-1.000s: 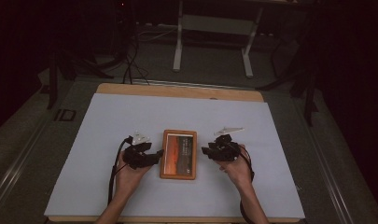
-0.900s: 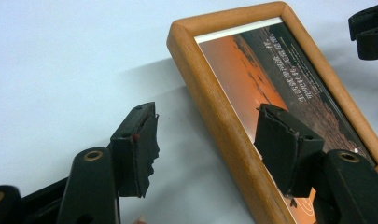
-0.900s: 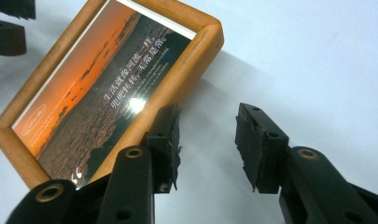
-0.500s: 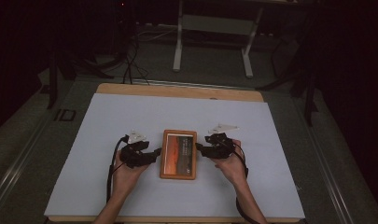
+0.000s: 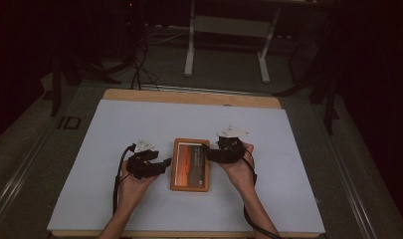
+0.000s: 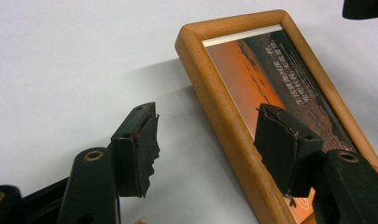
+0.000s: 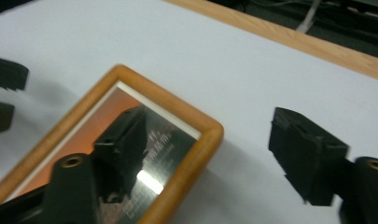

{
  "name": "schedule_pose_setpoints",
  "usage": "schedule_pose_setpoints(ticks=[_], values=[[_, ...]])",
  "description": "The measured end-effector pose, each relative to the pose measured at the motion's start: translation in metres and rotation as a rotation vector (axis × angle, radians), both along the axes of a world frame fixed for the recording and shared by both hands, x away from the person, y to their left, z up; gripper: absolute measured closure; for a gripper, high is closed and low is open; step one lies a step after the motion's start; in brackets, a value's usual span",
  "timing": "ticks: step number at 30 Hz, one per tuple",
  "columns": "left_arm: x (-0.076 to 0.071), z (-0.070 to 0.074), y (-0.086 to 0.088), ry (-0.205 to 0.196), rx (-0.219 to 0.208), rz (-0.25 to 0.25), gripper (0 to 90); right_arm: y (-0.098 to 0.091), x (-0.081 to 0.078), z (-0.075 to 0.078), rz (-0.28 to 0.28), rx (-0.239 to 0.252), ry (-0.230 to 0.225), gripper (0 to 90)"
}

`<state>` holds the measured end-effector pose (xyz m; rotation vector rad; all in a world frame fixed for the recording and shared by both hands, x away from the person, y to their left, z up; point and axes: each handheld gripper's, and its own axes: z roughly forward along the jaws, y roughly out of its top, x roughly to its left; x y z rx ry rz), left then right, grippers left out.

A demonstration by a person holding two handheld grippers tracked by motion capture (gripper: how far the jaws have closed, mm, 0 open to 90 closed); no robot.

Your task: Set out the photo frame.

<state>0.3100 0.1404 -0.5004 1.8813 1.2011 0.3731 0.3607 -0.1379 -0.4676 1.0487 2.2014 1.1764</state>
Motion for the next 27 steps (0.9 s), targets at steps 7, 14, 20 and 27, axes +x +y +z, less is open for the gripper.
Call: schedule_pose_setpoints(ticks=[7, 14, 20, 27], values=[[0.0, 0.0, -0.001, 0.007, 0.004, -0.011, 39.5, 0.007, 0.002, -0.004, 0.011, -0.029, 0.0, 17.2], [-0.001, 0.0, 0.0, 0.013, -0.021, -0.038, 40.7, 0.015, 0.005, -0.011, 0.068, -0.072, 0.015, 65.5], [-0.003, 0.001, -0.002, 0.012, -0.028, -0.051, 41.9, 0.018, 0.011, -0.019, 0.06, -0.07, 0.018, 75.8], [-0.004, 0.001, -0.003, 0.013, -0.038, -0.055, 42.7, 0.02, 0.017, -0.028, 0.061, -0.083, 0.012, 89.9]])
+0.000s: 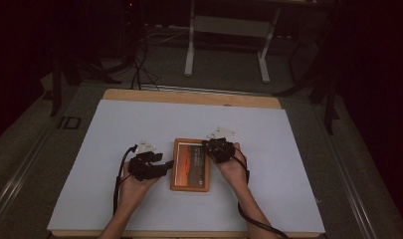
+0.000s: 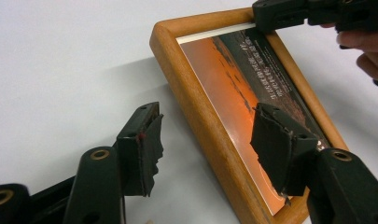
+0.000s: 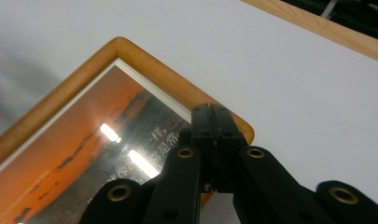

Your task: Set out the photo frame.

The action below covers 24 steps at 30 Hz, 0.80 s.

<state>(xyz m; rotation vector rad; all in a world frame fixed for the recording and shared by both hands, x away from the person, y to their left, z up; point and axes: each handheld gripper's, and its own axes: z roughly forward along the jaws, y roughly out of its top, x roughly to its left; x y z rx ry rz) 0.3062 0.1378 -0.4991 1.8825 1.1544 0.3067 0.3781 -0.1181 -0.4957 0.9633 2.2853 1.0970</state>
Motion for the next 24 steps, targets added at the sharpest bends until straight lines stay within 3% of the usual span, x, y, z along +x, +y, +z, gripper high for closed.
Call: schedule_pose_setpoints(ticks=[15, 24], values=[[-0.002, 0.004, 0.006, 0.003, -0.035, 0.003, 45.5, -0.002, 0.002, -0.003, -0.005, -0.005, 0.001, 90.0], [-0.002, 0.005, 0.011, 0.012, -0.104, 0.007, 45.5, -0.01, 0.005, -0.009, -0.033, 0.003, 0.024, 90.0]])
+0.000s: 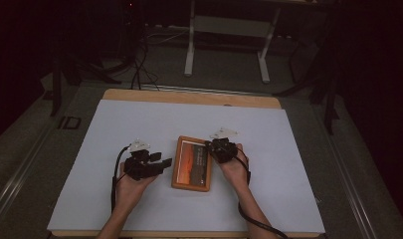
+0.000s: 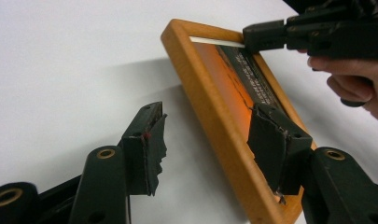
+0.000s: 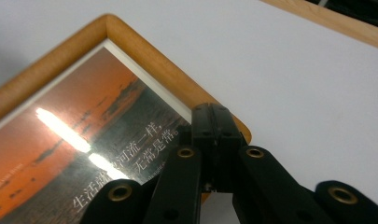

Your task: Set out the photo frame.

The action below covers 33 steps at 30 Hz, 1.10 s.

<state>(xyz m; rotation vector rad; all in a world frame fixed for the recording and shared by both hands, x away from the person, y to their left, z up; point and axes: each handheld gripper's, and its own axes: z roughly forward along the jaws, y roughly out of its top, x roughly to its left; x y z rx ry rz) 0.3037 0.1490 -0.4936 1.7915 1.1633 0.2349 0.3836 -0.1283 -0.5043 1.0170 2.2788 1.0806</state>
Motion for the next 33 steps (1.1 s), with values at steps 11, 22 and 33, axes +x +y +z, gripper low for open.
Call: schedule_pose_setpoints(ticks=[11, 22, 33], values=[[-0.003, 0.001, -0.005, 0.001, -0.003, -0.037, 46.8, -0.008, 0.005, -0.008, -0.026, 0.014, 0.039, 90.0], [-0.007, 0.0, -0.013, 0.013, 0.003, -0.063, 43.8, -0.012, 0.007, -0.015, -0.035, -0.003, 0.061, 90.0], [-0.015, 0.001, -0.024, 0.025, -0.04, -0.097, 37.7, -0.012, 0.007, -0.016, -0.036, 0.0, 0.06, 90.0]])
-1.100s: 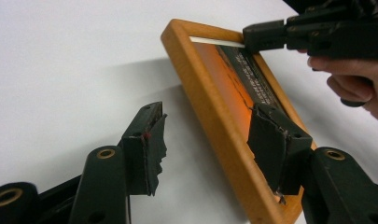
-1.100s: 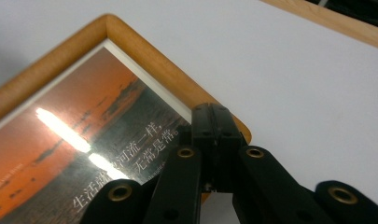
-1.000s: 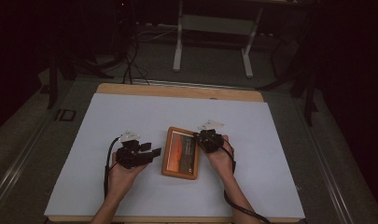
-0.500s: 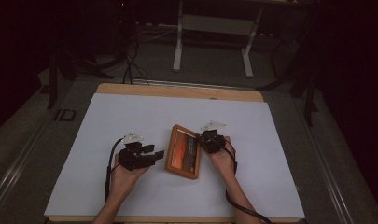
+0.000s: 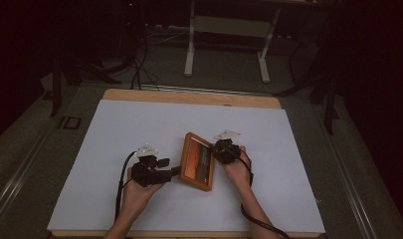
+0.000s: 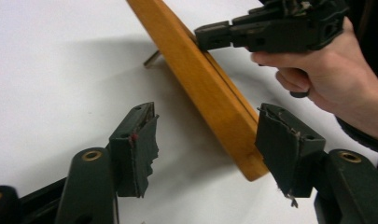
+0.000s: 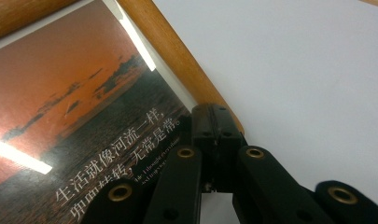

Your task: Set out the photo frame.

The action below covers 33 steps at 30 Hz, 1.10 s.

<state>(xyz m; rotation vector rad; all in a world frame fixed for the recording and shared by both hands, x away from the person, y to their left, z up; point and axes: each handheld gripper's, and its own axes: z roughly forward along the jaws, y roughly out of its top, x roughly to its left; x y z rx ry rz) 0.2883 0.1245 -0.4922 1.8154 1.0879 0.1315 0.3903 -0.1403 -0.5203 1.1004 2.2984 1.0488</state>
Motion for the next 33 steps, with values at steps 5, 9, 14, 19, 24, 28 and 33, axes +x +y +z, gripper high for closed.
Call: schedule_pose_setpoints(ticks=[5, 9, 14, 19, 24, 28, 33], values=[[-0.002, -0.001, -0.006, 0.007, 0.006, -0.016, 34.4, 0.0, 0.0, 0.0, -0.001, 0.001, -0.003, 90.0], [-0.003, -0.003, -0.013, 0.015, 0.009, -0.027, 32.9, 0.0, 0.0, -0.001, -0.001, 0.004, -0.002, 90.0], [-0.003, -0.008, -0.024, 0.015, 0.021, -0.025, 30.2, 0.0, -0.001, -0.001, -0.006, 0.007, -0.005, 90.0], [-0.002, -0.014, -0.033, 0.027, 0.016, -0.029, 31.7, 0.0, -0.001, -0.001, -0.007, 0.009, -0.005, 90.0], [0.001, -0.02, -0.035, 0.059, -0.022, -0.036, 40.1, 0.0, -0.001, -0.001, -0.01, 0.012, -0.008, 90.0], [0.004, -0.022, -0.034, 0.084, -0.046, -0.036, 45.6, 0.0, -0.001, -0.001, -0.01, 0.013, -0.009, 90.0], [0.005, -0.023, -0.034, 0.107, -0.07, -0.03, 48.0, -0.001, -0.001, -0.002, -0.008, 0.013, -0.01, 90.0]])
